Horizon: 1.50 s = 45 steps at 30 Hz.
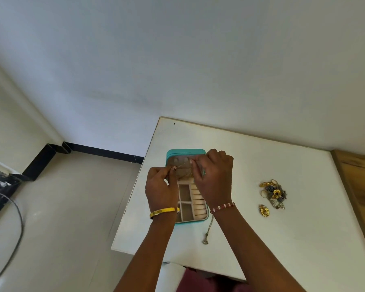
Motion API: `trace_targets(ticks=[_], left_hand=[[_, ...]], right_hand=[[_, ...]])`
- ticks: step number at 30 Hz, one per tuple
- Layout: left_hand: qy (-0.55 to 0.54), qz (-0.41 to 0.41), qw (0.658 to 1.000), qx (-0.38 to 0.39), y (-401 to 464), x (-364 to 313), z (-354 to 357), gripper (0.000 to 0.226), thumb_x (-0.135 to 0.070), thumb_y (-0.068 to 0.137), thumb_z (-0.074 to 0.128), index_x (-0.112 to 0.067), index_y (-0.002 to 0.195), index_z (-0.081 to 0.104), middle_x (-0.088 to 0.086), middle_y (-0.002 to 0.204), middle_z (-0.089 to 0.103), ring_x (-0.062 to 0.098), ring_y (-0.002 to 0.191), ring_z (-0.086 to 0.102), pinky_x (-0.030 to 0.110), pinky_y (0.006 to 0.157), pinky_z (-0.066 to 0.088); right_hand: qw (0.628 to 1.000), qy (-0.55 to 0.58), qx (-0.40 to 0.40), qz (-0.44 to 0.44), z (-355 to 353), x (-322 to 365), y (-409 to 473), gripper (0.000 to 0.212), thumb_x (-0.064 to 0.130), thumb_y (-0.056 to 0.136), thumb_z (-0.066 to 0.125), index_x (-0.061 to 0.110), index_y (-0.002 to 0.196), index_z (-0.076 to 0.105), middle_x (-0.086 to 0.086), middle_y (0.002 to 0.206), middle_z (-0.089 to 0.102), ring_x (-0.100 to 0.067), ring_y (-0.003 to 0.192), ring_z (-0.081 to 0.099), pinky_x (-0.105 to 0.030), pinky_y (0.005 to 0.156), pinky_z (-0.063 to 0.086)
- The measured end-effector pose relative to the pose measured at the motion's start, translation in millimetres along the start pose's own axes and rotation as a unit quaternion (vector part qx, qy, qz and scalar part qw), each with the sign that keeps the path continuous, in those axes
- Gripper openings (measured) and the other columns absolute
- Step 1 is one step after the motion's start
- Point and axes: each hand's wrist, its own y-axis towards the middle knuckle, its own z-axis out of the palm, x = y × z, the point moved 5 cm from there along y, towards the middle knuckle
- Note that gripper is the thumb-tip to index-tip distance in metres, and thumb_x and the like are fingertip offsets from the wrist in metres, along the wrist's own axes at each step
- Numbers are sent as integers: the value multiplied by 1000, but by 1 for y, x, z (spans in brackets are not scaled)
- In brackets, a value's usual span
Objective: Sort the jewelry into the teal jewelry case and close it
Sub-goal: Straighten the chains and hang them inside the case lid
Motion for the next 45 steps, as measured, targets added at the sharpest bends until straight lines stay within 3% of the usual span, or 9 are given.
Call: trace_targets(ticks=[4,9,15,21,25,28,33,39,45], left_hand=[[-10,12,1000,-24,-2,4,0,30,-19,81,64,-1,104,62,16,104,57,15,89,48,28,77,47],[-70,13,996,-52,1,5,-3,37,-18,79,65,-6,112,52,14,118,53,19,101,51,35,88,46],[-69,-28,995,68,15,4,12,59,-12,83,59,-17,136,34,7,141,42,23,125,44,36,101,40],[-57,-43,995,69,13,4,11,43,-8,85,55,-10,128,48,12,126,57,26,113,54,35,100,40],[-55,-38,996,62,12,6,9,42,-9,86,54,-10,128,49,12,122,59,12,98,49,34,98,41],[-49,-35,996,64,11,6,8,43,-8,86,54,-10,128,48,11,123,59,15,101,50,34,99,41],[-45,-36,996,67,10,7,8,43,-8,86,55,-12,128,48,11,122,59,8,96,45,35,98,42],[-53,-39,995,69,9,6,7,43,-5,85,54,-11,128,48,11,123,59,10,100,48,35,98,41],[-50,-45,994,83,10,5,7,43,-5,87,52,-12,129,47,11,128,56,25,116,52,37,100,40]], right_hand=[[999,-27,-9,-27,8,2,-2,25,30,84,53,11,80,68,-7,77,65,-21,72,57,-25,73,31],[999,-25,-9,-20,13,7,-2,18,28,80,61,11,79,68,-7,77,65,-22,74,58,-27,74,32],[1000,-12,-4,7,16,12,-1,29,33,83,50,11,80,69,-7,78,65,-22,74,59,-27,75,31],[998,-17,-5,64,21,13,-2,23,31,82,56,12,78,69,-6,76,65,-23,70,57,-27,75,28],[991,-14,-16,134,22,11,-5,15,26,73,65,11,74,67,-6,71,63,-24,67,55,-30,72,33],[981,3,-3,194,23,9,-8,15,26,71,65,10,73,67,-7,70,63,-24,66,54,-36,67,43],[962,73,19,264,28,-1,-11,15,25,74,64,10,75,66,-8,71,62,-26,69,53,-43,68,43],[993,-21,-7,116,18,1,-10,11,22,75,66,11,73,65,-6,68,61,-23,65,53,-28,72,28],[996,-92,0,-4,19,-2,-19,13,23,72,73,13,80,69,-6,79,68,-23,70,58,-33,77,36]])
